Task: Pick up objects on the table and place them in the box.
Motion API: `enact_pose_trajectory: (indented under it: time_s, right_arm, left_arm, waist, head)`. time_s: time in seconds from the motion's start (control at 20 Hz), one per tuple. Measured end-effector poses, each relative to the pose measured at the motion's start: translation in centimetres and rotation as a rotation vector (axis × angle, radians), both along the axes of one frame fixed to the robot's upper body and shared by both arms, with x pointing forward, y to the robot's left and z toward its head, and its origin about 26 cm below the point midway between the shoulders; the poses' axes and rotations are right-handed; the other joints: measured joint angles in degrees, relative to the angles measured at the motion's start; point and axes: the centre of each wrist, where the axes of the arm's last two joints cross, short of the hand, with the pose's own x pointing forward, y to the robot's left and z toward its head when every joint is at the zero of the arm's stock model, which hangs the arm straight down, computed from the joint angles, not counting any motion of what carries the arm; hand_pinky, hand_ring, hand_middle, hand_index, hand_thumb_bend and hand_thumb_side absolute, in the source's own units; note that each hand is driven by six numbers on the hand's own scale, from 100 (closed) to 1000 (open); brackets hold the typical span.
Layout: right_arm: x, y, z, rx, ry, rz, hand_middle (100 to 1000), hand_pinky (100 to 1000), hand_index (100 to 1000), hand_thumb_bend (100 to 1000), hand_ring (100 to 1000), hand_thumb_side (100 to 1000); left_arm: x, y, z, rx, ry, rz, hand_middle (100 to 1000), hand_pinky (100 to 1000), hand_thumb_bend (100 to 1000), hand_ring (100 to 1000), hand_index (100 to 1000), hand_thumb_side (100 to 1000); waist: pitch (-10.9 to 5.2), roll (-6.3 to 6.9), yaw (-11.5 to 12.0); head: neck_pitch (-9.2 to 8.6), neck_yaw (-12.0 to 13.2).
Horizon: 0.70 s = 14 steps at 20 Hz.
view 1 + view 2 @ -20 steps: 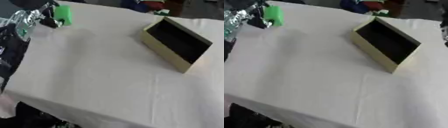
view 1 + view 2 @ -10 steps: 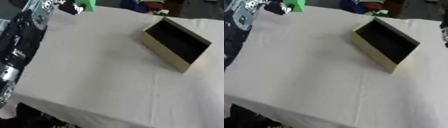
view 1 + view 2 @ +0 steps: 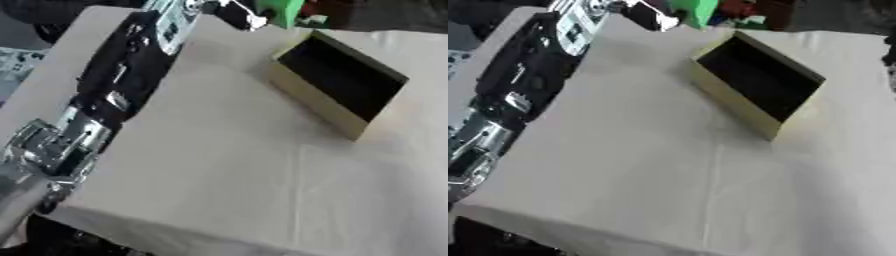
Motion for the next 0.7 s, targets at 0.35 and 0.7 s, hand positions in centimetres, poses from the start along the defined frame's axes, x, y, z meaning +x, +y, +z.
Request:
enact_pose_trajectory:
  time_s: [0.35,0.7]
  right_arm:
    - [0.0,0.1,0.0,-0.003,0.003,0.01,600,625,788,100,850,416]
    - [0.0,0.4,-0.2,0.0,0.006,0.018,600,625,787,100,851,416]
  left_arm:
    - [-0.4,-3.8,-1.6,0.043,0.011,-0.129,486,654,137,519,693,325]
    - [-0.5,-4.6,-3.0,0.085,0.029,-0.144,579,675,178,595,742,357]
  waist:
    - [0.25,0.07,-0.05]
    - [0.42,0.07,-0.45]
  head:
    - [0.0,-0.25]
    - [0.0,-0.33]
